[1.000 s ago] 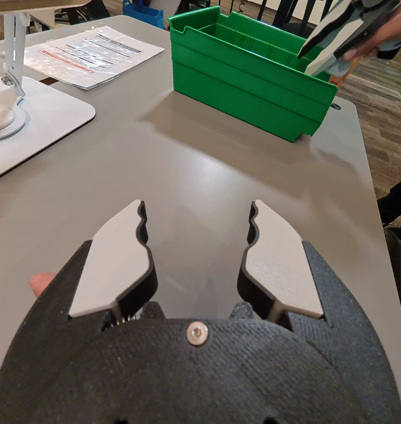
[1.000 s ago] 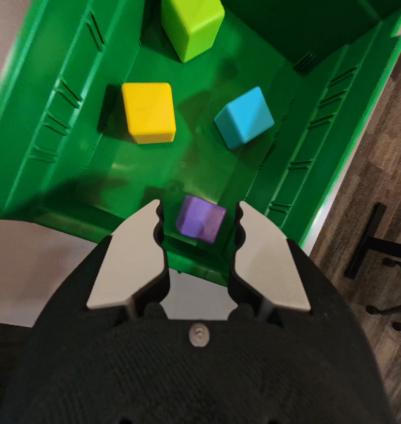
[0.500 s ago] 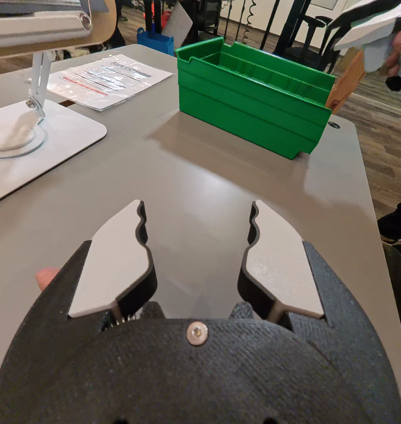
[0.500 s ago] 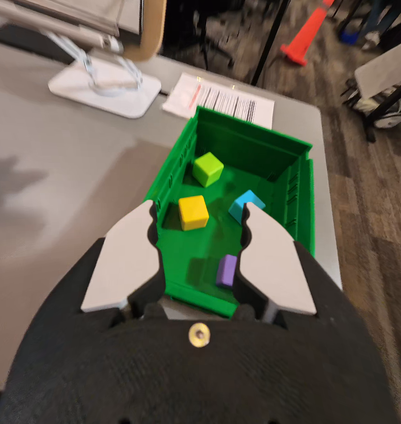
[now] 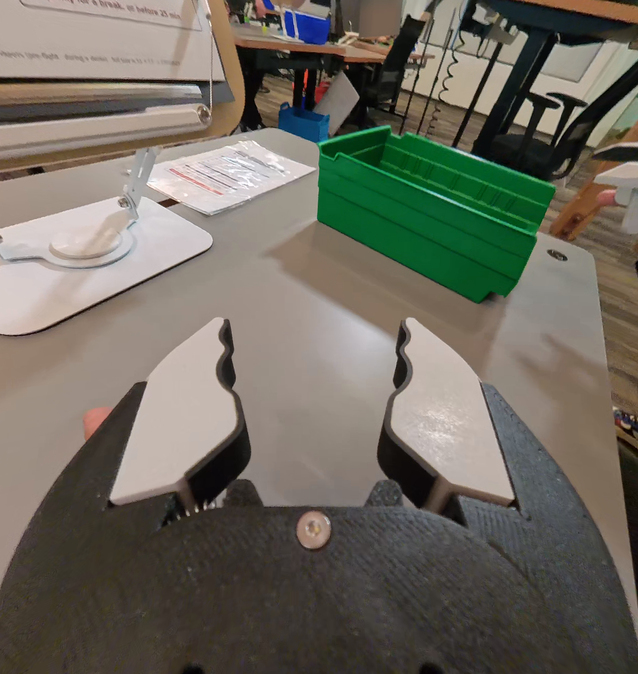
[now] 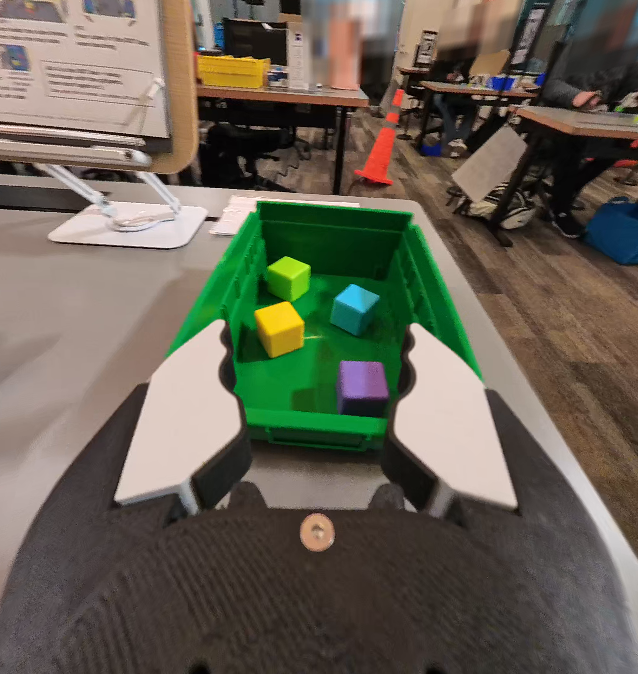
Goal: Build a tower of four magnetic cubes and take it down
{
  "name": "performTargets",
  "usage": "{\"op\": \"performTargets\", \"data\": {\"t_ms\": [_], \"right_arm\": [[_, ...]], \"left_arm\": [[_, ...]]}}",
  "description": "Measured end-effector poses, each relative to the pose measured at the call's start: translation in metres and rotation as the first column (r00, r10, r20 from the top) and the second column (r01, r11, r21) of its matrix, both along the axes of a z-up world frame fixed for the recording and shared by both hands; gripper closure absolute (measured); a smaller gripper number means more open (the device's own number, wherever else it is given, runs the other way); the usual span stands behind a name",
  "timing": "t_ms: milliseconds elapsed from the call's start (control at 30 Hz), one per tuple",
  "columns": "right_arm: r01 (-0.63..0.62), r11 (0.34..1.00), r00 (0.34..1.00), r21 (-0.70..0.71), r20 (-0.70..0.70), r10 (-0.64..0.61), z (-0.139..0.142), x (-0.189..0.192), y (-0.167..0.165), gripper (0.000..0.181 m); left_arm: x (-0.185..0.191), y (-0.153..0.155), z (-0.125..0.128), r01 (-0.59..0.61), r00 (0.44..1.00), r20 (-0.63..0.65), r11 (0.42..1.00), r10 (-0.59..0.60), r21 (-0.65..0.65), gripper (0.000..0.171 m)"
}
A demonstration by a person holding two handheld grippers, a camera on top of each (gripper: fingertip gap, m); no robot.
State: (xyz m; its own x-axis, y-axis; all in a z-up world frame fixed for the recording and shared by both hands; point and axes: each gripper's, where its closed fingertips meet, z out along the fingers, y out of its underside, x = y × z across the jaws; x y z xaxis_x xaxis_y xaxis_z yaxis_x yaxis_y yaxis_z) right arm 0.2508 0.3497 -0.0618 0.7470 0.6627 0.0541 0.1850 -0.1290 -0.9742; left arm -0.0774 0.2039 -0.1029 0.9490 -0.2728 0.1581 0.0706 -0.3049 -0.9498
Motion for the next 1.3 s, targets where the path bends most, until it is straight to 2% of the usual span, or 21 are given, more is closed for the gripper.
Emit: {"op": "performTargets", "data": {"t_ms": [133,267,467,567,667,733,933,1000,1167,1267,1300], "right_arm": [[0.110,0.994,0.993,0.015,0.041,-0.111,-0.014,0.034,0.024,0.092],[0.145,0.988,0.989,-0.049,0.020,-0.145,-0.028,0.061,0.042,0.093],[0.047,0.963,0.994,-0.265,-0.083,-0.072,-0.058,0.072,0.058,0.095],[0.013,0.947,0.992,-0.320,-0.118,-0.053,-0.070,0.072,0.065,0.105],[-0.025,0.951,0.989,-0.309,-0.145,-0.021,-0.069,0.067,0.070,0.129],[0.001,0.958,0.995,-0.288,-0.100,-0.031,-0.073,0.065,0.075,0.137],[0.070,0.981,0.992,-0.184,0.117,-0.048,-0.089,0.062,0.088,0.144],[0.062,0.984,0.988,-0.166,0.148,-0.038,-0.093,0.058,0.090,0.143],[0.052,0.980,0.997,-0.193,0.068,-0.039,-0.089,0.057,0.094,0.155],[0.058,0.974,0.998,-0.221,0.024,-0.055,-0.088,0.061,0.097,0.178],[0.055,0.973,0.998,-0.225,0.021,-0.052,-0.087,0.061,0.098,0.178]], "left_arm": [[-0.002,-0.010,0.010,-0.064,0.998,0.018,0.998,0.064,0.029,0.085],[-0.010,-0.028,0.005,-0.131,0.991,0.000,0.991,0.131,0.019,0.085],[-0.020,-0.050,0.002,-0.202,0.979,0.036,0.979,0.201,0.008,0.086],[-0.022,-0.058,0.001,-0.211,0.977,0.026,0.977,0.211,0.003,0.089],[-0.026,-0.062,-0.003,-0.220,0.975,-0.006,0.975,0.220,-0.002,0.091],[-0.029,-0.064,-0.006,-0.225,0.974,-0.007,0.974,0.225,-0.008,0.091],[-0.037,-0.065,-0.028,-0.206,0.977,0.045,0.975,0.210,-0.080,0.085],[-0.042,-0.067,-0.032,-0.221,0.971,0.069,0.970,0.228,-0.103,0.082],[-0.054,-0.074,-0.030,-0.269,0.958,0.075,0.959,0.276,-0.089,0.082],[-0.058,-0.080,-0.028,-0.291,0.953,0.062,0.953,0.296,-0.083,0.082],[-0.060,-0.082,-0.027,-0.298,0.951,0.062,0.951,0.303,-0.081,0.082]]}}
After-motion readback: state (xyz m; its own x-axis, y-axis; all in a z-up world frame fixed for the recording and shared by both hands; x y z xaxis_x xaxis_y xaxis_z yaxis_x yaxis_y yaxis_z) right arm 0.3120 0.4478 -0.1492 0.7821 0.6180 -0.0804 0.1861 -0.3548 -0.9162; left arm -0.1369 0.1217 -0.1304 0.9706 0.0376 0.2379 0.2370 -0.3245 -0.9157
